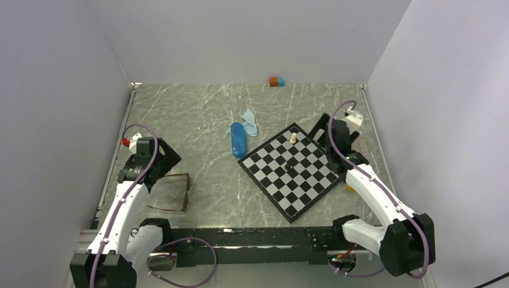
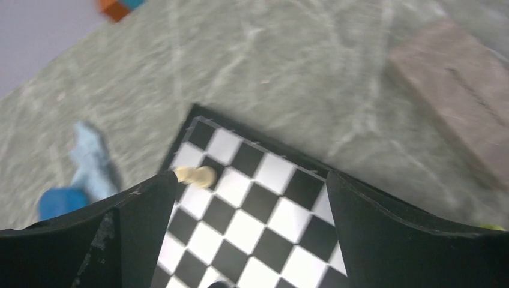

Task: Organize the sunglasses
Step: Pick up the sunglasses case from the center of the board.

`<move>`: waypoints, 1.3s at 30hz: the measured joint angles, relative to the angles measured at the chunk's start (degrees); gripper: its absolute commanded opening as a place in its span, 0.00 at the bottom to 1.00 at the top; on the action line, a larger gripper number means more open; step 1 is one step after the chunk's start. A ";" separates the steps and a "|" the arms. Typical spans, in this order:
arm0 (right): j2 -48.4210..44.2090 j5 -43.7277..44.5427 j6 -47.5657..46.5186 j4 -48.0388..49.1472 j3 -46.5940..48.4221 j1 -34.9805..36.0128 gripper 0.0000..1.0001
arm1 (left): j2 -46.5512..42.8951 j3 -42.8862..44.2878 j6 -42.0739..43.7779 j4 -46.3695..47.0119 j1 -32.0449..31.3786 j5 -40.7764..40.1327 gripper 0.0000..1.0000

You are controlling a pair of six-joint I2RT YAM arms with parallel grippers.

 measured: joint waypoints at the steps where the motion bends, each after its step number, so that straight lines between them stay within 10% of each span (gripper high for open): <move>1: 0.02 0.04 0.83 -1.40 0.02 -1.60 1.00 | -0.42 -0.39 0.09 0.52 0.00 0.44 0.99; 14: 16.96 -1.11 7.39 -16.33 5.38 -35.98 1.00 | -1.46 -3.08 3.67 9.16 0.00 8.90 0.99; 24: 25.81 -2.64 4.42 -13.99 8.22 -37.90 1.00 | -1.42 -3.76 6.21 12.22 0.00 12.46 0.99; 39: 25.64 -18.60 -34.62 -0.31 7.50 -37.31 1.00 | -0.90 -4.35 8.57 15.76 0.00 16.83 0.99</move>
